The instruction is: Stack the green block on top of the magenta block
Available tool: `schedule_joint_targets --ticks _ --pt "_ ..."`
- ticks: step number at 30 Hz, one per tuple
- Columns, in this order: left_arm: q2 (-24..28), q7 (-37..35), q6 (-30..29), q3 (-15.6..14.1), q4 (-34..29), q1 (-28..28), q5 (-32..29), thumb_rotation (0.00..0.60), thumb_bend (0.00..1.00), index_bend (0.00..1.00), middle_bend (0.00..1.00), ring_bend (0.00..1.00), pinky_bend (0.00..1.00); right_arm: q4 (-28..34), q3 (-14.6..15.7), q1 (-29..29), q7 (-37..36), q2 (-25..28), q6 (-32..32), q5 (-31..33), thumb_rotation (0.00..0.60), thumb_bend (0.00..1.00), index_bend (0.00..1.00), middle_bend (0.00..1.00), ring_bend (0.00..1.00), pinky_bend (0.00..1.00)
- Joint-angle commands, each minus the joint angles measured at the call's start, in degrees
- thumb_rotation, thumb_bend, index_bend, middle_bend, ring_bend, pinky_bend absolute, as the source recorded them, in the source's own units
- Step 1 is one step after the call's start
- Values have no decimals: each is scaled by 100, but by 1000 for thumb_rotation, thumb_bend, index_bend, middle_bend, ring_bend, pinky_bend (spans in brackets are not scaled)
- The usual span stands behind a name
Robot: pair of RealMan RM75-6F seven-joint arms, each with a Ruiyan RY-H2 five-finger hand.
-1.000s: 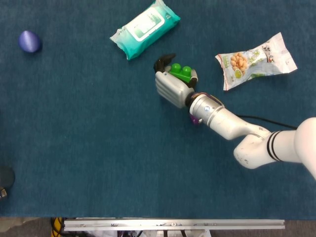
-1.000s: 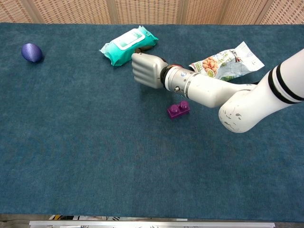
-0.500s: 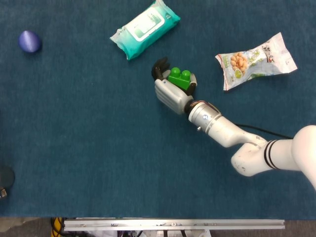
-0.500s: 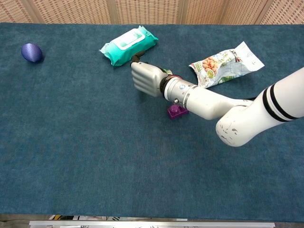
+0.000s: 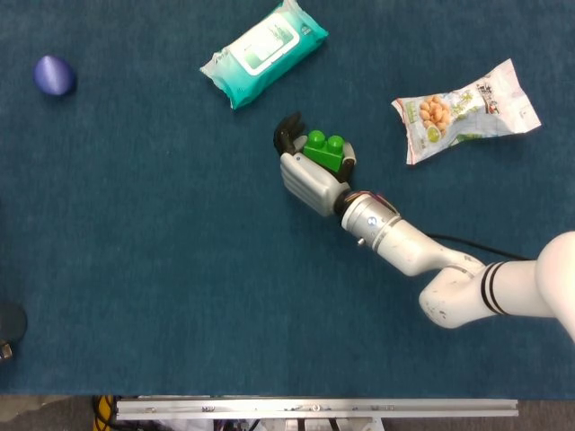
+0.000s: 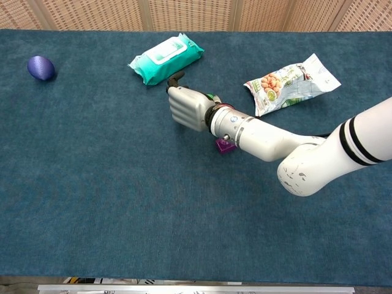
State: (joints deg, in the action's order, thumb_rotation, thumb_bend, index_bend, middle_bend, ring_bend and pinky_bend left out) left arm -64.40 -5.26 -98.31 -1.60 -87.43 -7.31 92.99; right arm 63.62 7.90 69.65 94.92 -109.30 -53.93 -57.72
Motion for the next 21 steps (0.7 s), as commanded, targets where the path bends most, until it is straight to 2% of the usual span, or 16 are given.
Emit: schedule_joint_targets --ticks 1,5,9,14,21 --pt "3 0 -7 2 3 -1 6 600 292 260 279 285 182 31 -22 -40 30 -7 -2 -33 600 72 361 373 225 318" --pt "9 4 -15 2 1 2 24 600 292 260 279 285 182 160 -99 -107 -25 31 -13 -85 600 10 292 351 210 304" --pt "9 14 -9 0 -6 6 31 600 292 260 279 285 182 304 -196 -146 -109 98 -37 -144 600 0 214 316 192 295" --pt "19 28 -16 2 -33 11 47 600 292 259 279 285 182 555 -336 -192 -331 217 -58 -227 600 0 199 303 190 295" --pt "27 76 22 -1 -76 41 73 600 293 260 279 285 181 1443 -738 -342 -639 593 -255 94 600 0 199 302 189 294"
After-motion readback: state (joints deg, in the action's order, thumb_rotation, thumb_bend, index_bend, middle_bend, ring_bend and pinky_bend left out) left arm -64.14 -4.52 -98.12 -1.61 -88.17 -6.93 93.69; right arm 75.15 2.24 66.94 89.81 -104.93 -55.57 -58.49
